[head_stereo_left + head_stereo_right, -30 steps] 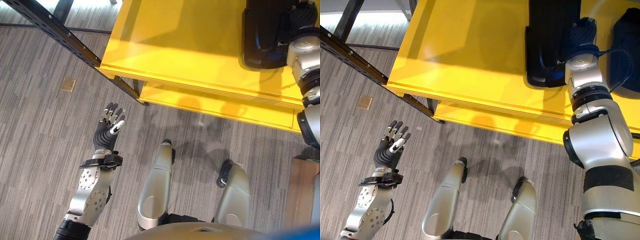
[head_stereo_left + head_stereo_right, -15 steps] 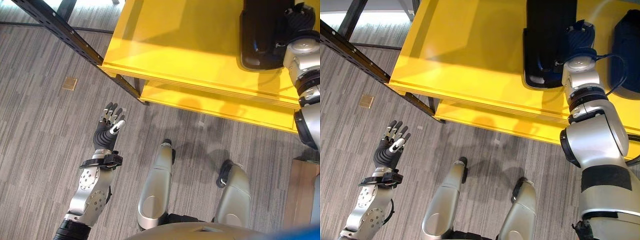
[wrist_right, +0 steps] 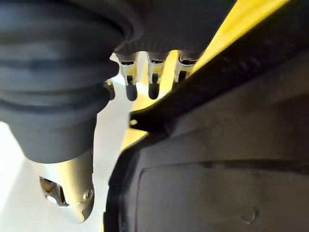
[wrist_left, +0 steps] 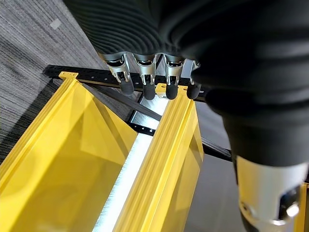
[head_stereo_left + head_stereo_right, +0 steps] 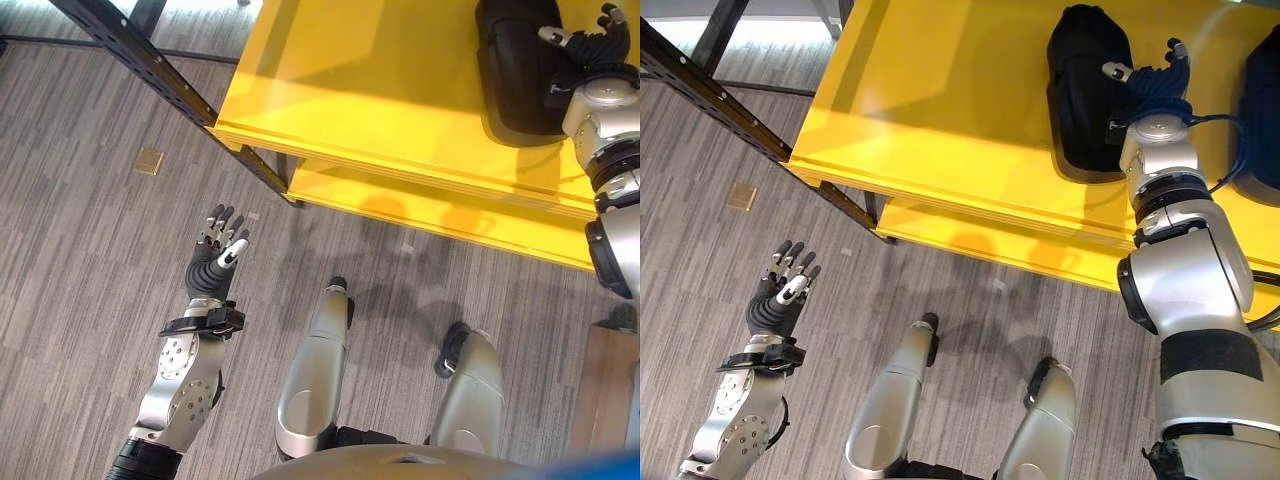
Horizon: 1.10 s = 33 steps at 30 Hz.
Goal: Move parts from the plastic box to the shelf.
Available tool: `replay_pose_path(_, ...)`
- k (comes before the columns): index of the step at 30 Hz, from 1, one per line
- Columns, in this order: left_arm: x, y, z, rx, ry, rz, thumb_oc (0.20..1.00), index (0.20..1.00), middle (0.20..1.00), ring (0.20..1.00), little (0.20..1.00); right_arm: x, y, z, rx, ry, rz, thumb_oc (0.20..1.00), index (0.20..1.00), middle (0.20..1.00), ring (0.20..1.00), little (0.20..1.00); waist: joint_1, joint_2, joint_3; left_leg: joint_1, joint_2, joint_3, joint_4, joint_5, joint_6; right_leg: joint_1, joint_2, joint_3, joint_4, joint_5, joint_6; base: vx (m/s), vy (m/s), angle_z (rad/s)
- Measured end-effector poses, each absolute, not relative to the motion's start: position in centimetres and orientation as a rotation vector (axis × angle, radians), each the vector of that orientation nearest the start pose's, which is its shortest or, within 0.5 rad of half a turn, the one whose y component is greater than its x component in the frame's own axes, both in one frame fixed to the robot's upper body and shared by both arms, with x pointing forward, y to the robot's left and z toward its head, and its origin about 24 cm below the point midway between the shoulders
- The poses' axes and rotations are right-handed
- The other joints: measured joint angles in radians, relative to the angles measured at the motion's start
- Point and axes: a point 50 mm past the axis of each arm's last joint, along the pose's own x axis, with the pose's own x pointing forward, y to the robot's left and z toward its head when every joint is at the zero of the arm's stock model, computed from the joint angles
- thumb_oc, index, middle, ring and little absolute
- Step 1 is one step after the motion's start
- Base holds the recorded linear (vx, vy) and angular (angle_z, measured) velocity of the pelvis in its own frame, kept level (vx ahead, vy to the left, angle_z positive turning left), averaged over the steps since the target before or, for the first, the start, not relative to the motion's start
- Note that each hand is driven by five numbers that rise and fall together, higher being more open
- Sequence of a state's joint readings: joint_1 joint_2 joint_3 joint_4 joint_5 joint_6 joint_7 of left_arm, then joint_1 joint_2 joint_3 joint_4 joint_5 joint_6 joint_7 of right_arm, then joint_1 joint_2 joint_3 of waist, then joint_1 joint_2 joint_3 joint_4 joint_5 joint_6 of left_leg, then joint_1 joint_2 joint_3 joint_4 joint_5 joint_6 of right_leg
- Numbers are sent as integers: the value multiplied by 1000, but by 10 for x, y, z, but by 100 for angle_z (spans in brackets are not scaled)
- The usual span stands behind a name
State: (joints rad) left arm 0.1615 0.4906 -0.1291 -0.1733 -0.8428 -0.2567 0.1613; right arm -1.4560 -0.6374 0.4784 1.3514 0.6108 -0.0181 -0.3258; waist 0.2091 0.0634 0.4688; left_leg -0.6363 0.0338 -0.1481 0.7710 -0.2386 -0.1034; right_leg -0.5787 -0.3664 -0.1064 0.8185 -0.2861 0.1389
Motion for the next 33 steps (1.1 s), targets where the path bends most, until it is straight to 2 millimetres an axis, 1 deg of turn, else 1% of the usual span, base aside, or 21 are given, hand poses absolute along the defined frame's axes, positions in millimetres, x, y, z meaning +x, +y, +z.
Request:
replay_pose_path(3,221,218,73,-404,-136,67,1000,1000,1000,1000,1000,409,-273,292,-156,-178,-554,1000,1000,1000,1000,1000,-1,0,0,0,0,0,0,0,0,0,0,0,-1,0,0,0,0,0)
replay_pose_path(12,223,215,74,-415,-138,56,1000,1000,1000,1000,1000,410,-271,290,-12,-186,-556,1000,1000,1000,1000,1000,-2,0,0,5,1,3,2,0,0,3,0,2,-1,3,-1,0,0,0)
replay_pose_path(13,223,214,74,-416,-136,53,1000,1000,1000,1000,1000,410,-271,288,41,-187,-557,1000,1000,1000,1000,1000,-3,0,0,6,2,3,3,0,0,5,1,2,-1,3,-2,0,0,0)
replay_pose_path(19,223,212,73,-419,-128,53,1000,1000,1000,1000,1000,412,-268,277,227,-164,-569,1000,1000,1000,1000,1000,-8,0,0,7,3,4,4,0,1,6,3,3,-6,5,-4,0,0,0)
replay_pose_path(24,223,210,72,-421,-123,53,1000,1000,1000,1000,1000,414,-259,268,296,-167,-573,1000,1000,1000,1000,1000,-9,0,0,13,4,4,3,0,1,14,4,3,-10,6,-4,0,0,0)
replay_pose_path(29,223,210,72,-422,-123,53,1000,1000,1000,1000,1000,416,-253,264,379,-160,-564,1000,1000,1000,1000,1000,-10,0,0,20,4,3,4,0,1,22,6,3,-13,6,-4,0,0,0)
replay_pose_path(33,223,210,72,-422,-122,53,1000,1000,1000,1000,1000,417,-249,263,399,-160,-556,1000,1000,1000,1000,1000,-9,0,0,20,4,3,5,0,2,25,6,2,-14,7,-5,0,0,0)
